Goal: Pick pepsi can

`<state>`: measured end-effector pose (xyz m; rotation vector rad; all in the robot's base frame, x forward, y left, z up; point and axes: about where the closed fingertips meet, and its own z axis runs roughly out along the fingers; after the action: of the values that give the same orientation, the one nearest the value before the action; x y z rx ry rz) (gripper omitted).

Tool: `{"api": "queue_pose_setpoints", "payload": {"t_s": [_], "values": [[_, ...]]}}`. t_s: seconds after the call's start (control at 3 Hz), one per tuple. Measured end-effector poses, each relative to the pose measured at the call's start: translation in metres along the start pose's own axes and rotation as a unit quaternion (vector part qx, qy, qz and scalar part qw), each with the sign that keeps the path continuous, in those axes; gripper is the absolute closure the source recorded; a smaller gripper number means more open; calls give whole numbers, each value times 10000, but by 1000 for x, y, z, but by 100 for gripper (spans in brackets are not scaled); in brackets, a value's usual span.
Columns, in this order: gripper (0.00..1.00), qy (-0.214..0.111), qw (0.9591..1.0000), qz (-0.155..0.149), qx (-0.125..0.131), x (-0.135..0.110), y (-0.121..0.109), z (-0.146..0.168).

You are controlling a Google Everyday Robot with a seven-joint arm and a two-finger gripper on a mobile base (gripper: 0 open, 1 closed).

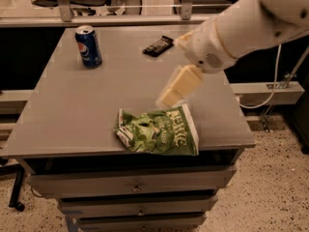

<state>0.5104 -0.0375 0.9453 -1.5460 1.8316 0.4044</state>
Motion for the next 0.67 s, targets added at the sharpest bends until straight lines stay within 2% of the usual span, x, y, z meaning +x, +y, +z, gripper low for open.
{"api": "queue_pose_setpoints", "payload": {"t_s": [0.33, 0.67], "values": [[0, -278, 9995, -5, 174, -20, -8, 3], [0, -347, 9991, -27, 227, -24, -8, 1]]}}
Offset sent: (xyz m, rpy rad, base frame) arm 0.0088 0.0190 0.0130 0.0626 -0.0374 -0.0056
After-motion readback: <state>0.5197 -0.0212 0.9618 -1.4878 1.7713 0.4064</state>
